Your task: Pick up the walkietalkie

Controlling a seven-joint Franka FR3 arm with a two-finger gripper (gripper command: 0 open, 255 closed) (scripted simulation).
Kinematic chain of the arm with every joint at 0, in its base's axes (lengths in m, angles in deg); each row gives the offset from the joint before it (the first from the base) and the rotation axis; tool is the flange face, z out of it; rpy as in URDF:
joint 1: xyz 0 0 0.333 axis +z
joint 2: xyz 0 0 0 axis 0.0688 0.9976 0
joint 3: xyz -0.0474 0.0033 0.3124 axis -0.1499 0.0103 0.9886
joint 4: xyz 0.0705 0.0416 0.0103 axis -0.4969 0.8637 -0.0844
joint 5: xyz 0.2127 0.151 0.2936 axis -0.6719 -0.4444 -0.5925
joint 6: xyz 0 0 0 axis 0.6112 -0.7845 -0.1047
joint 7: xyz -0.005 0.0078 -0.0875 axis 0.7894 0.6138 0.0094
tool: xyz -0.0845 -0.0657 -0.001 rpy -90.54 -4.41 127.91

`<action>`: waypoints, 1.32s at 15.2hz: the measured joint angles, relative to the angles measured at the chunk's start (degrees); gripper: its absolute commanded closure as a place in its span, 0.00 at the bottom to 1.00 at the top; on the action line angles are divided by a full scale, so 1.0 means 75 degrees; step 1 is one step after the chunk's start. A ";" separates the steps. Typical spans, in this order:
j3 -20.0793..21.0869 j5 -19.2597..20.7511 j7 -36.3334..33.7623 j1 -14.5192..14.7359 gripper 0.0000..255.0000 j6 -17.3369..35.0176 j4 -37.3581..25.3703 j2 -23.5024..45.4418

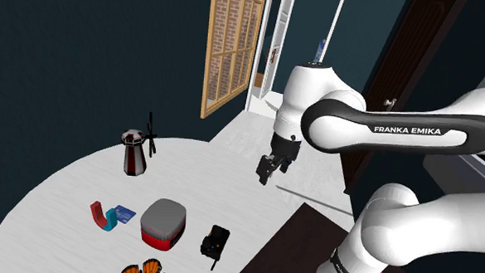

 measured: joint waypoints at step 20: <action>0.4958 0.1092 -0.6955 -0.2249 0.00 0.6020 0.0255 0.5803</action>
